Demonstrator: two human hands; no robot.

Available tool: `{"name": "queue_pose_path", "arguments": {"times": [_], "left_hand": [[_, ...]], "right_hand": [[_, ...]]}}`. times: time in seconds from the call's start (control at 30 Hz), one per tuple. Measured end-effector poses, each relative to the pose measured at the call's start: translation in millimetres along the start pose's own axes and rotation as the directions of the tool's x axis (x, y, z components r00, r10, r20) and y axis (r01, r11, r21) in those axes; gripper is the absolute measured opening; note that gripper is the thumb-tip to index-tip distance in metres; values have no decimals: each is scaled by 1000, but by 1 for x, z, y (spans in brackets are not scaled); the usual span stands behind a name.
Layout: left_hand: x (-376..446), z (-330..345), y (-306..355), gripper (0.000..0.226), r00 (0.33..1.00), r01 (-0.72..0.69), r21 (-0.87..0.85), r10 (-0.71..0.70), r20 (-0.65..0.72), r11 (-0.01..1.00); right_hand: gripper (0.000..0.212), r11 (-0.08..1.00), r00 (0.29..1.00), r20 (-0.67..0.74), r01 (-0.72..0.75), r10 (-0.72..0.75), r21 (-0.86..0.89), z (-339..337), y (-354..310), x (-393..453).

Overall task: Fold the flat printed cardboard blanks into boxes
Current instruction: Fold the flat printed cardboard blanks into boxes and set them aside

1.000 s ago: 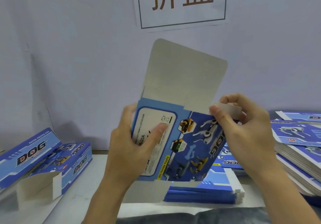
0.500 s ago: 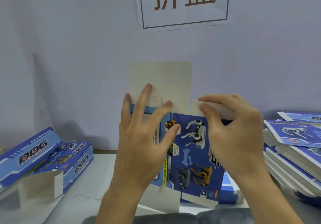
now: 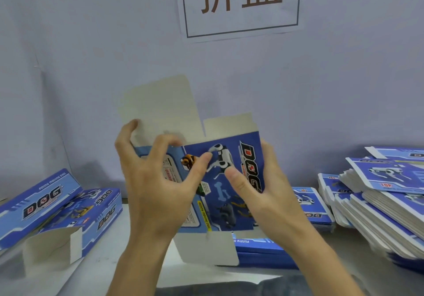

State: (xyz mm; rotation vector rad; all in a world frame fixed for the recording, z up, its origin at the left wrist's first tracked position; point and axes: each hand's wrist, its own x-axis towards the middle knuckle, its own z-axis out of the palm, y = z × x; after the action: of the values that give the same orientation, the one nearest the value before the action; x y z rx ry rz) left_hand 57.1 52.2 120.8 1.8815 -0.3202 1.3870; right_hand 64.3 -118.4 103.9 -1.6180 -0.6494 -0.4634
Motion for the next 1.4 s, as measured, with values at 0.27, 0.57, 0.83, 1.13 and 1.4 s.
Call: {"name": "queue_pose_path", "arguments": {"times": [0.27, 0.57, 0.83, 1.13, 1.4], "left_hand": [[-3, 4, 23, 50, 986, -122, -120, 134, 103, 985], [0, -3, 26, 77, 984, 159, -566, -82, 160, 809], [-18, 23, 16, 87, 816, 552, -483, -321, 481, 680], [-15, 24, 19, 36, 876, 444, -443, -274, 396, 778], [-12, 16, 15, 46, 803, 562, -464, -316, 506, 685]], "right_hand": [[90, 981, 984, 84, -167, 159, 98, -5, 7, -1], [77, 958, 987, 94, -151, 131, 244, -19, 14, -4], [66, 938, 988, -34, -134, 153, 320, -19, 7, -2], [92, 973, 979, -168, -74, 113, 219, -13, 6, 5], [73, 980, 970, -241, 13, 36, 199, -11, 5, 3]]}}
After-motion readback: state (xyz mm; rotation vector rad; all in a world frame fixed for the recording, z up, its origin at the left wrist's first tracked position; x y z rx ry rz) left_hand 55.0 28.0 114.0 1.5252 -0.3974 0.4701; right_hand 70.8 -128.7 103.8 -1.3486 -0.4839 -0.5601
